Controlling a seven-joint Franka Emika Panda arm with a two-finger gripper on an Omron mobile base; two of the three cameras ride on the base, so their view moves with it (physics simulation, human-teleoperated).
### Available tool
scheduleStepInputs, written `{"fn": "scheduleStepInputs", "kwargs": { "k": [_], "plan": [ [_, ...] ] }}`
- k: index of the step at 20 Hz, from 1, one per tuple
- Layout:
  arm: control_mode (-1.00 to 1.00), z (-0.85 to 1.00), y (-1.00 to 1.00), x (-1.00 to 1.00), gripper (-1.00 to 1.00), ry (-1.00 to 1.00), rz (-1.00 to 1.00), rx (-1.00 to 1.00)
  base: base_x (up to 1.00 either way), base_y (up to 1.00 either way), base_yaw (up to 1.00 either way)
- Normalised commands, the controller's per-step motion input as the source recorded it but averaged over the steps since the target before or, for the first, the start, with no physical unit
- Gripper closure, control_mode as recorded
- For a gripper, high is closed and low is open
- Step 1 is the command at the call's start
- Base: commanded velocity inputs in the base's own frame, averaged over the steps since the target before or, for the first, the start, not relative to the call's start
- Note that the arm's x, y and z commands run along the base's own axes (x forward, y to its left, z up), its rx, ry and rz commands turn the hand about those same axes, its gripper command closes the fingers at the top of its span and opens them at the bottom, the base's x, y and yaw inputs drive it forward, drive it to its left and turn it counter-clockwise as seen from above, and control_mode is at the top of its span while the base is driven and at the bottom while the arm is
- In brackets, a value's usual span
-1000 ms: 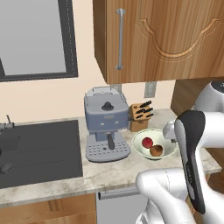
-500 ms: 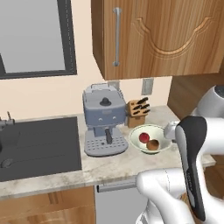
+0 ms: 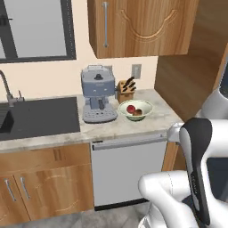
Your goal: Take the orange, potato, and peach from the freezer and place them in the bowl on the counter.
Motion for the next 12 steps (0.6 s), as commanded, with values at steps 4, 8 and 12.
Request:
{"fn": "scheduleStepInputs", "kwargs": {
  "k": [4,8,12],
  "plan": [
    [1.00,0.00,0.00,0.00,-1.00,0.00,0.00,0.00,-1.00,0.32,0.00],
    [1.00,0.00,0.00,0.00,-1.00,0.00,0.00,0.00,-1.00,0.28,0.00],
    [1.00,0.00,0.00,0.00,-1.00,0.00,0.00,0.00,-1.00,0.22,0.00]
  ]
}}
